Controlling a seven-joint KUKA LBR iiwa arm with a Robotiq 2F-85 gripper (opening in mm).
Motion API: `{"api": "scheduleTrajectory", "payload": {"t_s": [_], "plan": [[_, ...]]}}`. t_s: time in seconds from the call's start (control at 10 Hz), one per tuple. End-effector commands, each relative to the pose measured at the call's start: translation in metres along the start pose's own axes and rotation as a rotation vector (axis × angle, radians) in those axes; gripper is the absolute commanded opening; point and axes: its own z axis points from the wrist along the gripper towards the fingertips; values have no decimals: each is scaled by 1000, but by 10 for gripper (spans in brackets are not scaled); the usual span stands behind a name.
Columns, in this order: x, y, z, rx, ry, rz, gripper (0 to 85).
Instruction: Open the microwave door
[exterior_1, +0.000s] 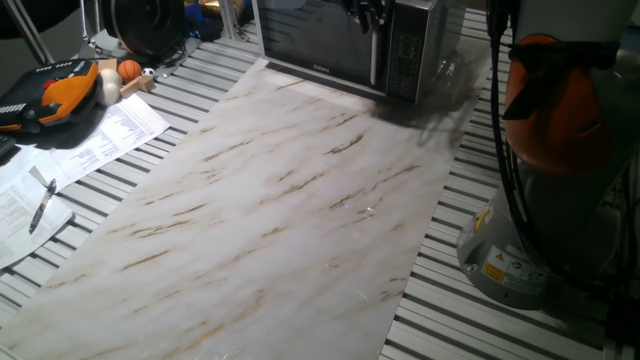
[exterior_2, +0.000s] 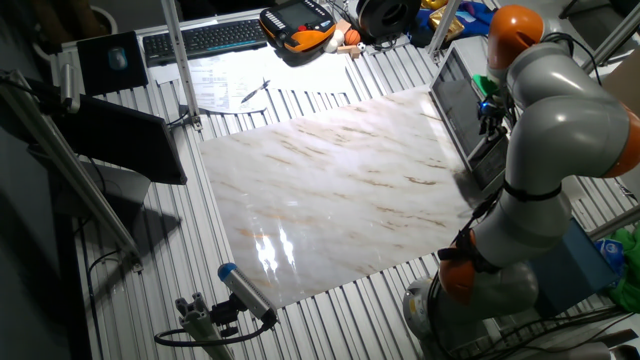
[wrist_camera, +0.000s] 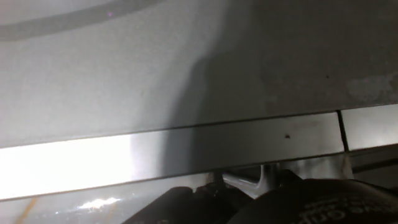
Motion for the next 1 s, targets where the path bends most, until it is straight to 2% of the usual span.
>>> {"api": "scheduleTrajectory", "payload": {"t_s": [0.0, 0.3, 0.6, 0.7, 0.9], "plan": [[-1, 0, 0, -2, 0, 0, 340], [-1, 0, 0, -9, -8, 6, 340], [-1, 0, 1, -13, 1, 11, 340], [-1, 0, 1, -14, 0, 11, 170], [-1, 0, 1, -19, 2, 12, 170]]}}
